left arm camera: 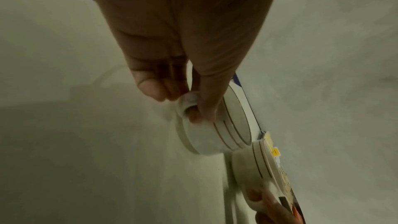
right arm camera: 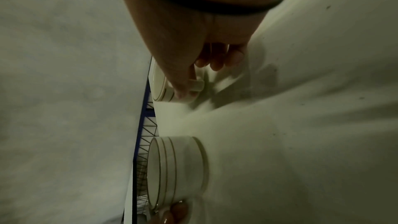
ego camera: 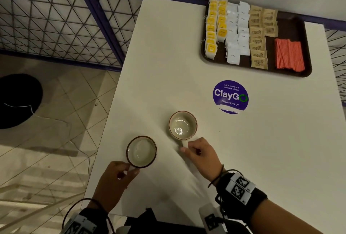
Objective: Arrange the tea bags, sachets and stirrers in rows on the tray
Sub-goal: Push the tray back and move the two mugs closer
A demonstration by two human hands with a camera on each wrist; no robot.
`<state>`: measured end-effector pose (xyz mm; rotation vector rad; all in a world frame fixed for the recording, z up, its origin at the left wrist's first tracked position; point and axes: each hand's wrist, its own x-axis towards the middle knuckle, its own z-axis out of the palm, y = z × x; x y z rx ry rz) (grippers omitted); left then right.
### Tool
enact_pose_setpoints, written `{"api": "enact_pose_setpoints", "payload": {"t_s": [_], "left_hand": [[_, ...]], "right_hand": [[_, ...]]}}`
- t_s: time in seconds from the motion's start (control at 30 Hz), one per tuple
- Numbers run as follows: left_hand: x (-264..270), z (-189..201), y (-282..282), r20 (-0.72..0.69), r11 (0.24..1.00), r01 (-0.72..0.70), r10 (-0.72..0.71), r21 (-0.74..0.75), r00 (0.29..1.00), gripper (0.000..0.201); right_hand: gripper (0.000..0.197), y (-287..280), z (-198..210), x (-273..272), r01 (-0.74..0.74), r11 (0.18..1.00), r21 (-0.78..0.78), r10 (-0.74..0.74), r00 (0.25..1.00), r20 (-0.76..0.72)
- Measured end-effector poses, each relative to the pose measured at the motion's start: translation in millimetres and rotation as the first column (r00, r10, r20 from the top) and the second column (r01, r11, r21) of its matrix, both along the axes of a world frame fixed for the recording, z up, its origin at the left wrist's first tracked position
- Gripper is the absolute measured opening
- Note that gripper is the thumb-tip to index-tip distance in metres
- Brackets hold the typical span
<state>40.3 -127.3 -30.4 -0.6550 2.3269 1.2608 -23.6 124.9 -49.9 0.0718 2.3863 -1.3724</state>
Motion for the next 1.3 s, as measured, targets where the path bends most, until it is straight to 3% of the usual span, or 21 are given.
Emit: {"api": "enact_pose_setpoints", "payload": {"t_s": [0.13, 0.3, 0.6, 0.8, 1.03, 1.13, 1.3], "left_hand": [[-10, 9, -3, -0.059, 0.999, 0.009, -0.007, 0.049, 0.998, 0.006], [-55, 14, 7, -0.09, 0.985, -0.064, 0.079, 0.159, 0.993, 0.005], [-237, -1, 34, -0.256, 0.945, -0.212, 0.275, 0.249, 0.927, 0.008], [-338, -10, 44, -0.286, 0.922, -0.255, 0.338, 0.291, 0.897, 0.016], [-431, -20, 55, -0.322, 0.92, -0.247, 0.344, 0.304, 0.882, 0.017], [-456, -23, 61, -0.336, 0.931, -0.219, 0.315, 0.293, 0.887, 0.013], [-481, -29, 68, -0.352, 0.939, -0.2, 0.294, 0.281, 0.888, 0.025]], "right_hand": [[0.047, -5, 0, -9, 0.011, 1.0, -0.006, -0.011, 0.997, 0.073], [0.032, -6, 8, -44, 0.049, 0.998, -0.035, -0.048, 0.999, 0.01], [0.024, -26, 21, -201, 0.245, 0.967, -0.071, -0.253, 0.954, -0.159], [0.027, -38, 12, -290, 0.33, 0.944, -0.022, -0.328, 0.925, -0.191], [0.023, -37, -4, -361, 0.382, 0.924, 0.019, -0.372, 0.91, -0.184], [0.02, -36, -12, -378, 0.406, 0.914, 0.013, -0.397, 0.898, -0.191], [0.021, -34, -20, -400, 0.433, 0.901, 0.027, -0.414, 0.876, -0.246]]}}
